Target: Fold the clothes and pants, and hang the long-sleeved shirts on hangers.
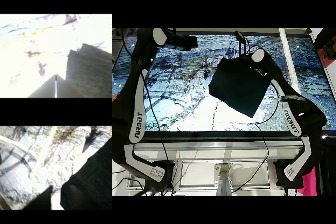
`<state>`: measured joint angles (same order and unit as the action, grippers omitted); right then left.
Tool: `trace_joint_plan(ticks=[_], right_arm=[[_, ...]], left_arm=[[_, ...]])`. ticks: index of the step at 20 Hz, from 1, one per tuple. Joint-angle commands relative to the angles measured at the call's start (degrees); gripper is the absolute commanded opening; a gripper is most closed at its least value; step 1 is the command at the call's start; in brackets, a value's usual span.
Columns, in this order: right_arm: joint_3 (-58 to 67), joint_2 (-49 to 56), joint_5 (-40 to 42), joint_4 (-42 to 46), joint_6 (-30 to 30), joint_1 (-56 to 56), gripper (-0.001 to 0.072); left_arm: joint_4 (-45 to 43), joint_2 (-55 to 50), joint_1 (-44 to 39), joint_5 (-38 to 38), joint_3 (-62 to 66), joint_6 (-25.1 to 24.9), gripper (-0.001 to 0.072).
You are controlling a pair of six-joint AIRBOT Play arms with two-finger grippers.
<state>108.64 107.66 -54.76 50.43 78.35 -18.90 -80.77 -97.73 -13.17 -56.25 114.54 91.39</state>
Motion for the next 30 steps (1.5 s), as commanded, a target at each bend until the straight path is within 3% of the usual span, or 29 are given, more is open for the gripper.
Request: trace_joint_plan(ticks=[1, 4, 6, 10, 14, 15, 16, 17, 22, 30], right_arm=[[8.3, 1.0, -17.0, 12.0, 1.9, 4.6, 0.0032], [6.6, -0.7, -28.3, 13.1, 2.0, 12.5, 0.0028], [-2.4, -5.0, -28.1, 12.1, 1.0, 17.7, 0.0028], [-36.5, -21.7, -14.3, 0.9, -7.6, 27.8, 0.0028], [-70.2, -33.9, 1.0, -24.6, -17.3, 33.8, 0.0030], [-74.6, -34.2, 3.5, -29.2, -17.5, 33.4, 0.0070], [-77.2, -33.8, 5.7, -30.8, -17.5, 32.5, 0.0341], [-78.0, -33.1, 6.8, -30.7, -17.5, 31.7, 0.0554], [-74.9, -29.8, 11.1, -31.2, -17.3, 29.3, 0.0561], [-61.2, -16.8, 7.2, -32.5, -16.0, 23.4, 0.0533]], left_arm=[[0.0, 1.0, 0.9, -2.8, 0.1, 0.1, 0.0016], [-0.3, 3.5, 0.9, -5.9, 0.1, -0.4, 0.0016], [-1.6, 5.8, 0.9, -9.2, 0.1, -0.7, 0.0016], [-1.9, 8.0, 0.9, -22.0, 0.0, -4.9, 0.0016], [0.9, 8.1, 0.9, -28.7, -2.8, -6.3, 0.0005], [3.5, 8.1, 0.9, -28.9, -4.4, -7.5, 0.0005], [6.0, 8.1, 0.9, -28.9, -6.4, -8.7, 0.0006], [7.2, 8.1, 0.9, -28.9, -8.3, -9.4, 0.0005], [6.4, 8.0, 1.0, -28.6, -16.3, -10.9, 0.0006], [6.4, 7.8, 1.0, -23.8, -22.7, -12.6, 0.0006]])
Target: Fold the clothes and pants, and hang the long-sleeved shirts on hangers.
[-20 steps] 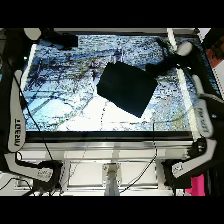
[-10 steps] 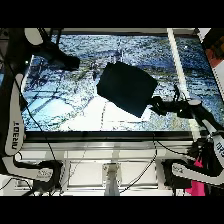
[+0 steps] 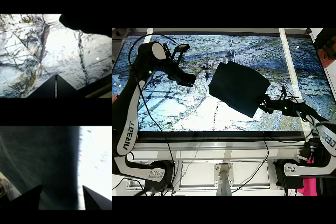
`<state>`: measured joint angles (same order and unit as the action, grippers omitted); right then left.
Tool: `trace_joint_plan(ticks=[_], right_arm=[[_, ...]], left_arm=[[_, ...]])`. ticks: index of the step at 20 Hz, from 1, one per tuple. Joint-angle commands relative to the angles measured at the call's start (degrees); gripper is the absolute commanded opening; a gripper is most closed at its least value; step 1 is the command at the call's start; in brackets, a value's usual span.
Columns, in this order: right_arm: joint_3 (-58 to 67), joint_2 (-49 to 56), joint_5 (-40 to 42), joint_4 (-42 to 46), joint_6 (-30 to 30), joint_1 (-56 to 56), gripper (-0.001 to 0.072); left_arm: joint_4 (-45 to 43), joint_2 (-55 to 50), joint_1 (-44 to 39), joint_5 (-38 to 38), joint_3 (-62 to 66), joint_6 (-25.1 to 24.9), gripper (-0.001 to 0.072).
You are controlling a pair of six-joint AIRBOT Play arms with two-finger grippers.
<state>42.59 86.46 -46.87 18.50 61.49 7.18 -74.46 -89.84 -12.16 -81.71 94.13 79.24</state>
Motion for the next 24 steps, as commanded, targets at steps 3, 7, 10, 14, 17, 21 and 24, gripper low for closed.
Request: trace_joint_plan(ticks=[3, 7, 10, 14, 17, 21, 24], right_arm=[[8.0, 5.1, 0.0, -0.7, 1.5, -3.8, 0.0363], [9.0, 5.1, 1.1, 0.0, 4.5, -1.2, 0.0032], [9.0, 4.7, 1.3, 3.7, 9.9, 3.3, 0.0030], [9.0, 1.2, -1.4, 19.7, 22.0, 12.7, 0.0029], [9.0, -5.1, -5.3, 31.9, 28.3, 22.1, 0.0029], [9.0, -14.6, -14.1, 43.5, 29.1, 38.1, 0.0030], [9.0, -19.4, -22.2, 54.1, 28.9, 49.3, 0.0030]], left_arm=[[0.8, -0.4, 0.0, 1.6, -3.0, -0.4, 0.0006], [1.7, -1.0, 0.0, 1.6, -3.0, -0.4, 0.0006], [1.7, -1.0, 0.0, 1.6, -3.0, -0.4, 0.0006], [1.7, -1.0, 0.0, 1.6, -3.0, -0.4, 0.0006], [1.7, -1.0, 0.0, 1.6, -3.0, -0.4, 0.0006], [1.7, -1.0, 0.0, 1.6, -3.0, -0.4, 0.0006], [1.7, -1.0, 0.0, 1.6, -3.0, -0.4, 0.0006]])
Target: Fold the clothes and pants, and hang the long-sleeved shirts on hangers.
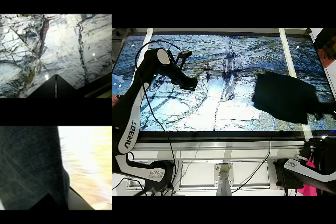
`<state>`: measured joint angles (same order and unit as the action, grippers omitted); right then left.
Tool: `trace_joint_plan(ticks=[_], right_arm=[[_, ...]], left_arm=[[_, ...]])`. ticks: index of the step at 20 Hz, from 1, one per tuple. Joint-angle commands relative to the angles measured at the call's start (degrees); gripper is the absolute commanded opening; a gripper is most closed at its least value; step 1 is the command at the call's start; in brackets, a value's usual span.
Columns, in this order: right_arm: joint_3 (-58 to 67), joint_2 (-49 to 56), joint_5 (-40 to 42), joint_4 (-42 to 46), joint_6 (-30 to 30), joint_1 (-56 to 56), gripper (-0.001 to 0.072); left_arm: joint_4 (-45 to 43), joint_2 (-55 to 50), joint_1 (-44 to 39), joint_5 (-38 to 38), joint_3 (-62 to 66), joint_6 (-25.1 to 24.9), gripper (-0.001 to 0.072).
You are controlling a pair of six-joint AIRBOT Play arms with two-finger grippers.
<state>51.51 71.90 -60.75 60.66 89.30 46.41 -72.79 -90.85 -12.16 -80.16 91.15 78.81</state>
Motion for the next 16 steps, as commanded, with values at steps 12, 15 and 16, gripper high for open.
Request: trace_joint_plan(ticks=[12, 15, 16], right_arm=[[21.2, -7.7, -17.4, -5.7, 4.0, 19.3, 0.0511], [29.3, -7.6, -16.5, -8.4, 3.9, 13.1, 0.0482], [30.6, -7.6, -16.7, -7.2, 3.9, 10.4, 0.0482]], left_arm=[[0.0, 0.0, 0.0, 0.0, 0.0, 0.0, 0.0006], [0.0, 0.0, 0.0, 0.0, 0.0, 0.0, 0.0006], [0.0, 0.0, 0.0, 0.0, 0.0, 0.0, 0.0006]])
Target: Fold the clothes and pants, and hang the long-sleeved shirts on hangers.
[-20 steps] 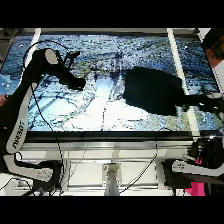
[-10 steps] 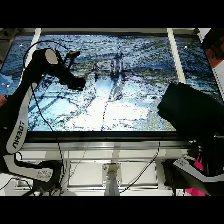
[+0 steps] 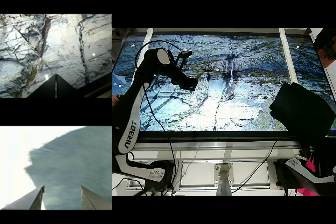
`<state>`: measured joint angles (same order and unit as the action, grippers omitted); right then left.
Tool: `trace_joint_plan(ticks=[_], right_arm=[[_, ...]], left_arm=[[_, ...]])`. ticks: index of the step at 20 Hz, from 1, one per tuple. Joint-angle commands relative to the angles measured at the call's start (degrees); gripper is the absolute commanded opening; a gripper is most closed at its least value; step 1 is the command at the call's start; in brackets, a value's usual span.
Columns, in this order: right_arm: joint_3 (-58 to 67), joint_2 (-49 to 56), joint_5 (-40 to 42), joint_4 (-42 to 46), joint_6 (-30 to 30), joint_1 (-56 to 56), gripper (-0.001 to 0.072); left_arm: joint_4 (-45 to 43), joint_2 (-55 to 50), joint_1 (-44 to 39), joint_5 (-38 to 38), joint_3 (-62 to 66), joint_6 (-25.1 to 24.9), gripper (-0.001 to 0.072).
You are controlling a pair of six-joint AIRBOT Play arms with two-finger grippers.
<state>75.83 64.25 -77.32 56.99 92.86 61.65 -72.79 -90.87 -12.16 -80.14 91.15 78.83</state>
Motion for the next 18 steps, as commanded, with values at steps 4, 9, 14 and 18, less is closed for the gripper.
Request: trace_joint_plan(ticks=[4, 9, 14, 18], right_arm=[[6.4, 1.0, -4.1, 4.9, 0.6, -17.3, 0.0385], [6.3, 3.1, -6.6, 11.3, 2.4, -31.0, 0.0307], [5.9, 5.7, -9.8, 16.7, 2.8, -36.2, 0.0032], [5.9, 7.0, -10.2, 16.8, 3.2, -36.3, 0.0032]], left_arm=[[0.0, 0.0, 0.0, 0.0, 0.0, 0.0, 0.0006], [0.0, 0.0, 0.0, 0.0, 0.0, 0.0, 0.0006], [0.0, 0.0, 0.0, 0.0, 0.0, 0.0, 0.0006], [0.0, 0.0, 0.0, 0.0, 0.0, 0.0, 0.0006]])
